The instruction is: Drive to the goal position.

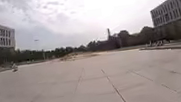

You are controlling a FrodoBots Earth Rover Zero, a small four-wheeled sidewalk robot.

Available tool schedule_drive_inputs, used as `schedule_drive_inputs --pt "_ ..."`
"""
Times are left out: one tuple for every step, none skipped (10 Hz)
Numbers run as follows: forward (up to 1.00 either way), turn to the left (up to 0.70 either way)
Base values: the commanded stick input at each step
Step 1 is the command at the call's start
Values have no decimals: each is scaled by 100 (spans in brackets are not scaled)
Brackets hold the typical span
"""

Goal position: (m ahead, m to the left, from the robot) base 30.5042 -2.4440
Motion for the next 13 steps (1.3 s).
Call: schedule_drive_inputs --pt "70 -2" --pt "70 -9" --pt "70 -15" --pt "70 -17" --pt "70 -19" --pt "70 -20" --pt "70 -6" --pt "70 0" --pt "70 0" --pt "70 0" --pt "70 0" --pt "70 0" --pt "70 0"
